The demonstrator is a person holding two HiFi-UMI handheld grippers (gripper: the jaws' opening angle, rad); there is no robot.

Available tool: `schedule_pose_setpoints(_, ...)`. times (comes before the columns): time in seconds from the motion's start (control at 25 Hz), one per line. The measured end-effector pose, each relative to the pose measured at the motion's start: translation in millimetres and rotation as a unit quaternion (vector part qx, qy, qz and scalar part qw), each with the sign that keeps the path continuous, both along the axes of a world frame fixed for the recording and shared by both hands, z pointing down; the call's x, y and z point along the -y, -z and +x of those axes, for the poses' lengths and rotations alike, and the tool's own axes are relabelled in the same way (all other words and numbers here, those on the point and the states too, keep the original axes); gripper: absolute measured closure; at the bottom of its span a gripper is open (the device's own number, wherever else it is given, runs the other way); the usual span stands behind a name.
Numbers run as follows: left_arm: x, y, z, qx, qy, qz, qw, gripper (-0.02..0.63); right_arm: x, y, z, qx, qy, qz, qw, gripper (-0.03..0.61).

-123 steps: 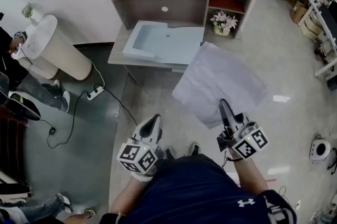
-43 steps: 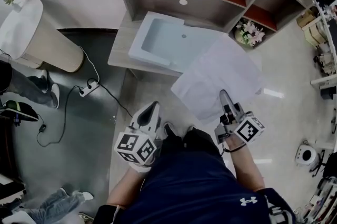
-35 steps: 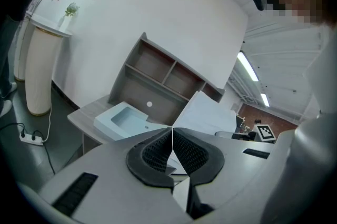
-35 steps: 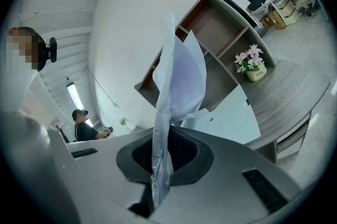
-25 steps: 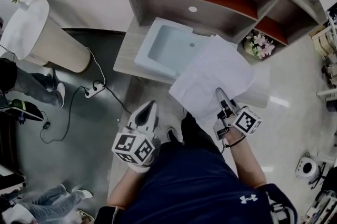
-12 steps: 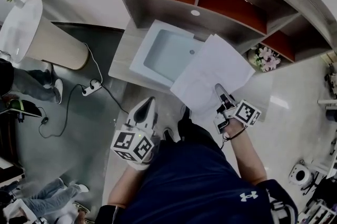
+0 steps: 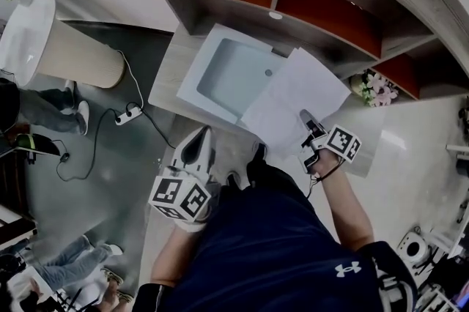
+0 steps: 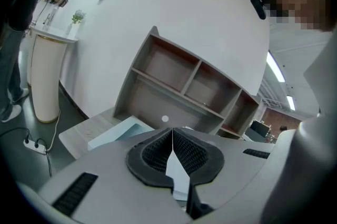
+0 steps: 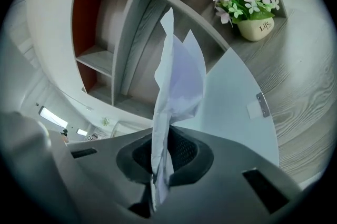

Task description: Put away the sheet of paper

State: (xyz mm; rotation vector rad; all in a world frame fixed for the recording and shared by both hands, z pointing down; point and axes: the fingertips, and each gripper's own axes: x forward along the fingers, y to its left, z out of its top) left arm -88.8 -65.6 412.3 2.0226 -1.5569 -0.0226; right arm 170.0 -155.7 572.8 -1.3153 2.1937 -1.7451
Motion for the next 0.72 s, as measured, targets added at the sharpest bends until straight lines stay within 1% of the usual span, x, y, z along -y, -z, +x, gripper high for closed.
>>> schedule_pose_setpoints(0.4,26,5,9,0.014,0.019,-0.005,0.9997,0.597,21,-41,-3,0.024,0.010,-0.060,0.998,0.565)
schedule_pose_setpoints(0.72,44,1,16,0.008,0.010,-0.009,0.9999,0.597,29,-70,-15,0.030,0.022,-0.113,0.993,0.563)
